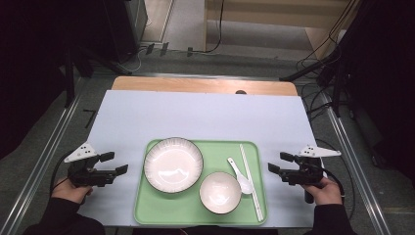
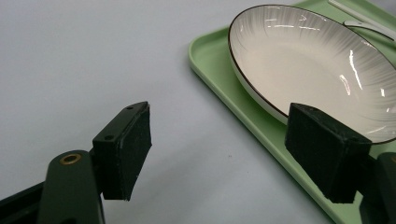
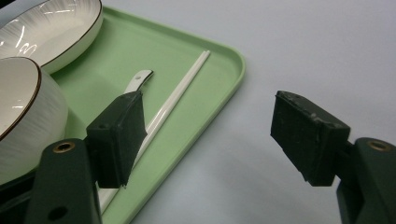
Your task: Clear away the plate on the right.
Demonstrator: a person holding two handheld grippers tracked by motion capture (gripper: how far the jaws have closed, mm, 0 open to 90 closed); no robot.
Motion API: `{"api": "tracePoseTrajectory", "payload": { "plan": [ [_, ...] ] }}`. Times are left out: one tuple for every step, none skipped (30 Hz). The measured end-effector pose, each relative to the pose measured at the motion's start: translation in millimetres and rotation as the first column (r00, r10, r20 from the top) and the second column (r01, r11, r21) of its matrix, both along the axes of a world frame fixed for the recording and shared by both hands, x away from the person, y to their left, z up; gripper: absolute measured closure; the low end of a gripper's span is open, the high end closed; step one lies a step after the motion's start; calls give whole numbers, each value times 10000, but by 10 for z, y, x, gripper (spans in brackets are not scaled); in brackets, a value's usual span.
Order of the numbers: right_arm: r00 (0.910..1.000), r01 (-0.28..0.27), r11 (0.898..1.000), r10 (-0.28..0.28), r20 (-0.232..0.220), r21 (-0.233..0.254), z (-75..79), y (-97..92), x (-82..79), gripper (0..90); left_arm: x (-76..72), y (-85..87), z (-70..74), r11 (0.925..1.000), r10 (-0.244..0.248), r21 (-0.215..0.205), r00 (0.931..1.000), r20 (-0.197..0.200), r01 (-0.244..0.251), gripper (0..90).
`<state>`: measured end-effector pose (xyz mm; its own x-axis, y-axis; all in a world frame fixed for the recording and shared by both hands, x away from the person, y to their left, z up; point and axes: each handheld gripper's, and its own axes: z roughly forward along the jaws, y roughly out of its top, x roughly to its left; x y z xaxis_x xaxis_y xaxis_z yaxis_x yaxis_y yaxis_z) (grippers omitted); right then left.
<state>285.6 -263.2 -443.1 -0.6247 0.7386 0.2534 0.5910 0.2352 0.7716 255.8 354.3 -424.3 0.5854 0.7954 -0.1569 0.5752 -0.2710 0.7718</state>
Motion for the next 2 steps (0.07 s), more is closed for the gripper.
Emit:
{"api": "tracePoseTrajectory", "payload": {
  "plan": [
    [10000,-3,10000,3,-16,-16,-2,0,2,272,3,1,0,10000,3,27,10000,-8,-3,230],
    [10000,11,10000,-11,-28,-4,-4,2,2,272,9,0,-4,10000,48,-7,10000,-16,-48,230]
  ]
}}
